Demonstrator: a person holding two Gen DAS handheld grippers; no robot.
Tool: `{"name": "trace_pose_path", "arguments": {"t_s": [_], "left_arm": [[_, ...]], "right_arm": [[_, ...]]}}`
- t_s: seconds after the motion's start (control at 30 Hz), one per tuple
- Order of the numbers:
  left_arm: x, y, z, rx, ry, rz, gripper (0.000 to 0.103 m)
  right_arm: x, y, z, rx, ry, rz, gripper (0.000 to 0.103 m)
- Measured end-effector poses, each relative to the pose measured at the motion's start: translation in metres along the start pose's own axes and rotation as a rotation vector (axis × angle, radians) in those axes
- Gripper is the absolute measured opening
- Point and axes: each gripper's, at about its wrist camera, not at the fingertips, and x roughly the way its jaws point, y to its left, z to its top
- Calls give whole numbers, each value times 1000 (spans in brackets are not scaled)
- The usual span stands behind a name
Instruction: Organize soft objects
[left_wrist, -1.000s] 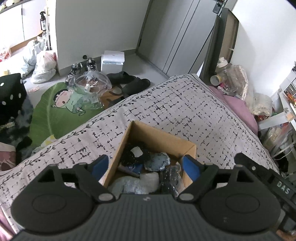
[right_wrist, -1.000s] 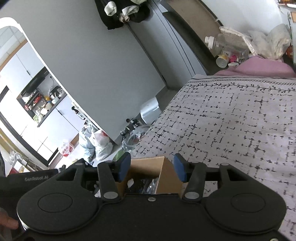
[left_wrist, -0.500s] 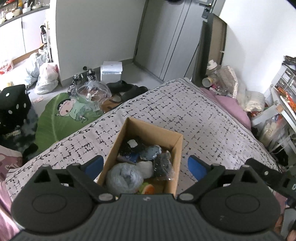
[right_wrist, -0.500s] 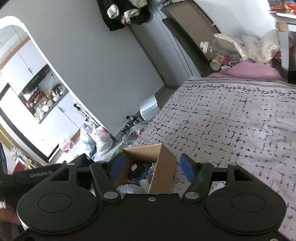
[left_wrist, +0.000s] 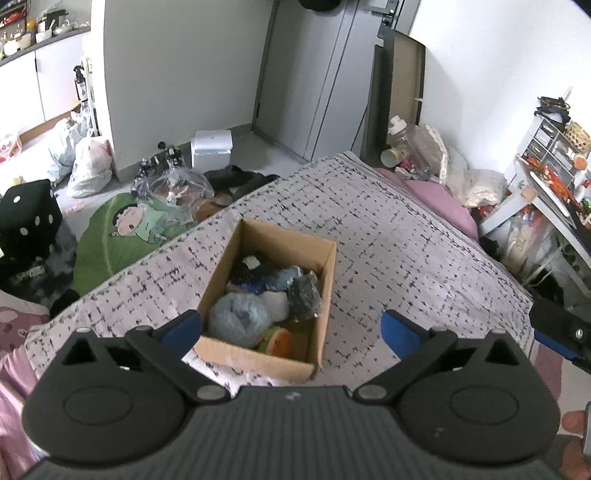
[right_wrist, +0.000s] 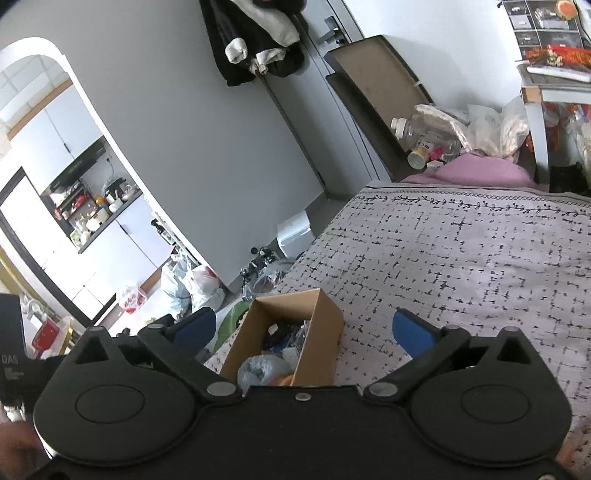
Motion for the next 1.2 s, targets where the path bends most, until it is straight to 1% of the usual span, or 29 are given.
{"name": "trace_pose_path", "arguments": {"t_s": [0.1,0.37,0.5,0.6,0.7,0.83,0.97,1.1,1.2], "left_arm": [[-7,-2,-8,11,-7,10,103],[-28,-13,-26,66,-12,-24,103],[-36,-16,-37,81,-16,-26,103],[-46,-18,-43,103,-27,-29,103],[-55,-19,-48,101,-27,-41,103],[-66,-22,-54,123,-39,-46,103],[-74,-20,-63,125,-44,-36,103],[-79,-18,-70,135,-52,-16,103],[-83,-16,-73,140,-55,-17,103]], "right_arm": [[-10,-1,-5,0,3,-7,103],[-33,-2,-17,-25,8,-49,103],[-45,-2,-24,-39,-10,-83,103],[-56,-5,-28,-32,-21,-74,103],[-63,-3,-34,-46,-24,-88,103],[-72,-1,-43,-74,-20,-101,103],[-79,2,-49,-104,-9,-103,103],[-82,4,-51,-91,-1,-108,103],[-83,10,-55,-107,1,-120,103]]}}
